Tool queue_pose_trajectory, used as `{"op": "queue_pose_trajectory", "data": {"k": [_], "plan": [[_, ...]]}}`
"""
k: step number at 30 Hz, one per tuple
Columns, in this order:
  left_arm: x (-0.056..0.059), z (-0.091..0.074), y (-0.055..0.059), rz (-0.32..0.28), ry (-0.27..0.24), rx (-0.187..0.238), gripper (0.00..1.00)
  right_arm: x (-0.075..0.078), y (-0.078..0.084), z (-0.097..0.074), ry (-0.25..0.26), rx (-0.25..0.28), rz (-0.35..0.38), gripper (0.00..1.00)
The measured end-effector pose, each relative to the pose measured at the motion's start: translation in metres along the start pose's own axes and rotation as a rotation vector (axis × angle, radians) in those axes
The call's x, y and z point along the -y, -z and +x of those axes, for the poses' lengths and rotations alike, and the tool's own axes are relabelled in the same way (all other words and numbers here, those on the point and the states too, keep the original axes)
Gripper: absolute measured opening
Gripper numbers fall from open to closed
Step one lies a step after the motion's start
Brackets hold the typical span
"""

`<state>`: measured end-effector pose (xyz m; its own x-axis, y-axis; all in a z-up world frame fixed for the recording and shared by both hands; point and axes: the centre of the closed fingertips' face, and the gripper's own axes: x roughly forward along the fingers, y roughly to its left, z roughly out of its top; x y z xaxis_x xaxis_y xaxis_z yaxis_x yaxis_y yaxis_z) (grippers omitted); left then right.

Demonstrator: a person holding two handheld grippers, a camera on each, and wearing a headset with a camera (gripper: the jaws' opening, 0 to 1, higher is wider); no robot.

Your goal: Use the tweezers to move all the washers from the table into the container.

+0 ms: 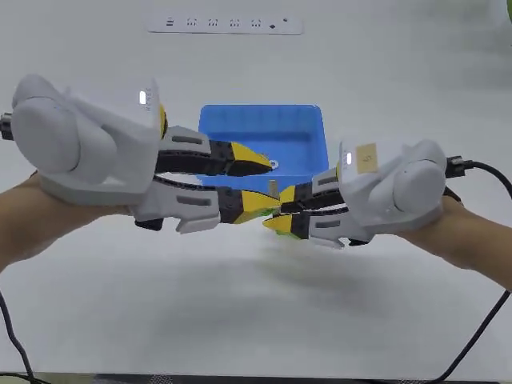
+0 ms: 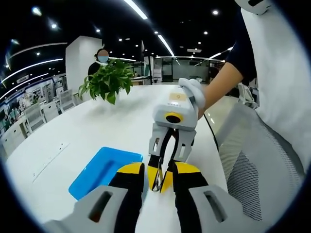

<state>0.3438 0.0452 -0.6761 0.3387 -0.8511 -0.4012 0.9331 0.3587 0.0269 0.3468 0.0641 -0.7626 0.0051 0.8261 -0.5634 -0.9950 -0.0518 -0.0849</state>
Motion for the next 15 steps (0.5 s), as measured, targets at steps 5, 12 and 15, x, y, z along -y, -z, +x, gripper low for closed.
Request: {"op": "queue_pose_trajectory", "data": {"k": [5, 12, 15], "plan": [[-0.001, -0.009, -0.013, -0.063, -0.021, 0.083, 0.34, 0.000, -0.007, -0.005, 0.009, 0.015, 0.021, 0.09], [-0.011, -0.029, -0.010, -0.084, -0.110, 0.118, 0.47, 0.002, -0.021, -0.015, 0.017, 0.026, 0.015, 0.09], [-0.013, -0.039, -0.011, -0.114, -0.141, 0.158, 0.52, 0.004, -0.025, -0.018, 0.018, 0.024, 0.009, 0.09]]}}
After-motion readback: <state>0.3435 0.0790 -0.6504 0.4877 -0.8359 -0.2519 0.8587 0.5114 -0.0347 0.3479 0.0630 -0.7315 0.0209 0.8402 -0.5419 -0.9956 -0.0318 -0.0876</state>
